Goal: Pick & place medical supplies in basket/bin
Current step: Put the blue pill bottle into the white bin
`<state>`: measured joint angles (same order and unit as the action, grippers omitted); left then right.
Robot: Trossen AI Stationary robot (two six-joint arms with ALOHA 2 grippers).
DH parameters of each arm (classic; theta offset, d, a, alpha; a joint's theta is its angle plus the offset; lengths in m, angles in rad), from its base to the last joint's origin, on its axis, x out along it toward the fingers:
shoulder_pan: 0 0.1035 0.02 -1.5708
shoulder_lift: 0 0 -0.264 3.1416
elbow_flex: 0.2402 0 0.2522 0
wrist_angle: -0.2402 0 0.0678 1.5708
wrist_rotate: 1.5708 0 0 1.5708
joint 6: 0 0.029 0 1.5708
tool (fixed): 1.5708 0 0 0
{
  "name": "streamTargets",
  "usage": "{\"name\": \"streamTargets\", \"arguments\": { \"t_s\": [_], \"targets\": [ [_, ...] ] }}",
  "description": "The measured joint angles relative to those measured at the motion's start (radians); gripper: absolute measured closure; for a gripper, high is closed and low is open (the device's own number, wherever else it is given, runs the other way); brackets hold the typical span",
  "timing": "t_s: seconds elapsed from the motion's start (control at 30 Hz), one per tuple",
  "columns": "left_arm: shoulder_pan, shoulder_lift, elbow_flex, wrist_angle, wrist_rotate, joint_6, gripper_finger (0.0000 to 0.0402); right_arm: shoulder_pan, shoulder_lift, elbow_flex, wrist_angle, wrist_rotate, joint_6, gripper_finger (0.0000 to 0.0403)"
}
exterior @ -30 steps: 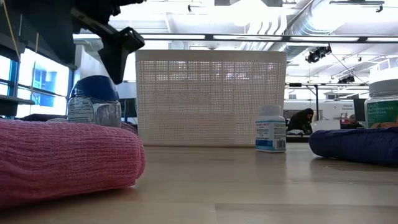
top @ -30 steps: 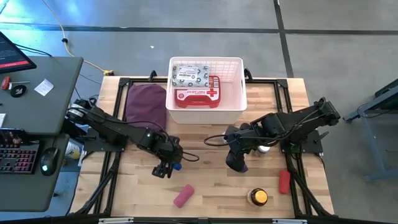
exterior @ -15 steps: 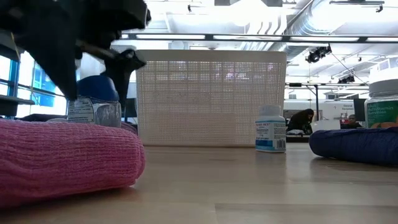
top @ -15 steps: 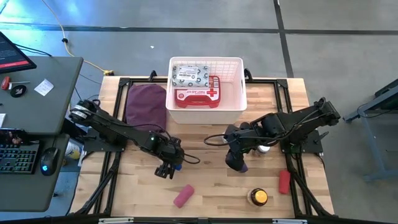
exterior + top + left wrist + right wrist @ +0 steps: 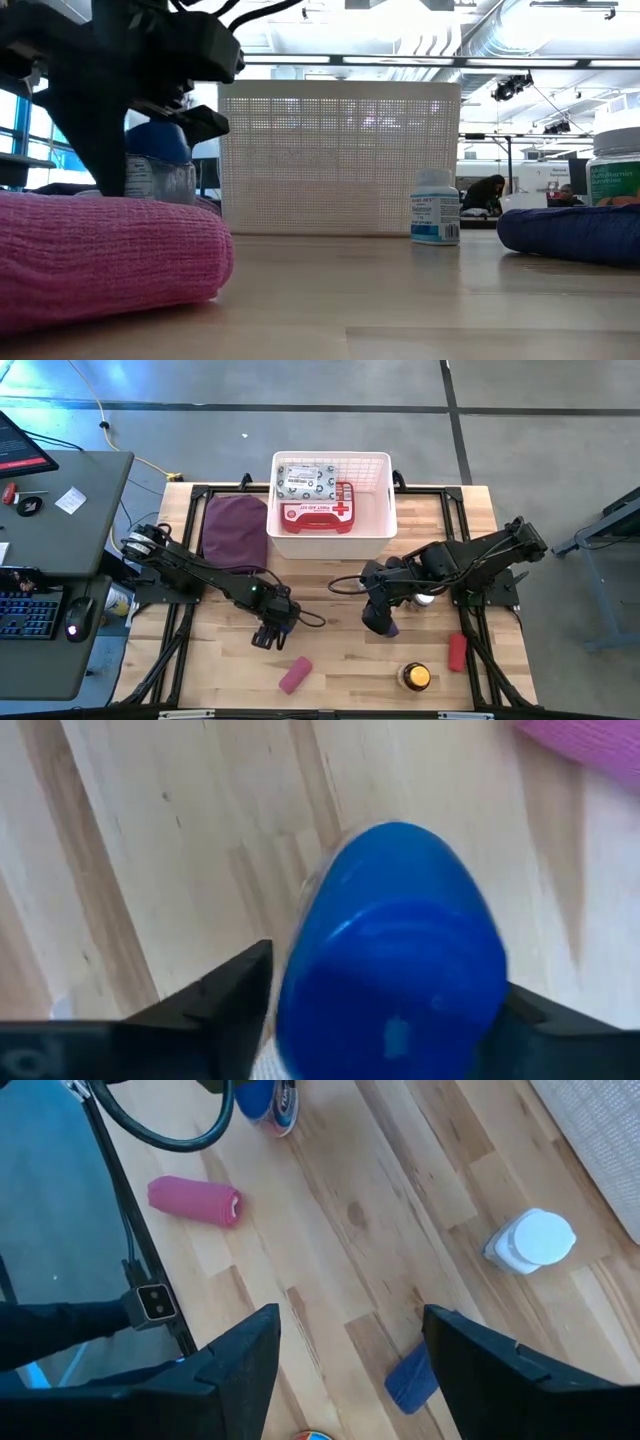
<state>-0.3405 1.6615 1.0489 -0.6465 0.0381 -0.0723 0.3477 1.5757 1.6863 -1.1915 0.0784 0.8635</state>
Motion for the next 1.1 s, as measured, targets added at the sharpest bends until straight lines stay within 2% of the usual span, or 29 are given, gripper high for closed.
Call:
{"name": "streamTargets", "arguments": {
  "t_s": [0.2,0.33,0.5,0.7,0.9,1.1],
  "targets": [
    [0.000,0.000,0.019,0.003,0.039,-0.013,0.0190,0.000,0.000,0.000,0.000,0.013,-0.005,0.0167],
    [0.000,0.000,0.045,0.007,0.040,-0.015,0.0187,0.000,0.000,0.000,0.000,0.020,-0.007,0.0167],
    [0.000,0.000,0.084,0.006,0.026,-0.014,0.0158,0.000,0.000,0.000,0.000,0.020,-0.007,0.0167],
    [0.000,0.000,0.135,0.002,0.024,-0.012,0.0194,0.000,0.000,0.000,0.000,0.019,-0.001,0.0167],
    [0.001,0.000,0.168,-0.031,0.022,-0.011,0.0194,0.000,0.000,0.000,0.000,0.019,0.000,0.0167],
    [0.001,0.000,0.304,-0.116,-0.031,0.002,0.0192,0.000,0.000,0.000,0.000,0.016,0.000,0.0167]
  ]
}}
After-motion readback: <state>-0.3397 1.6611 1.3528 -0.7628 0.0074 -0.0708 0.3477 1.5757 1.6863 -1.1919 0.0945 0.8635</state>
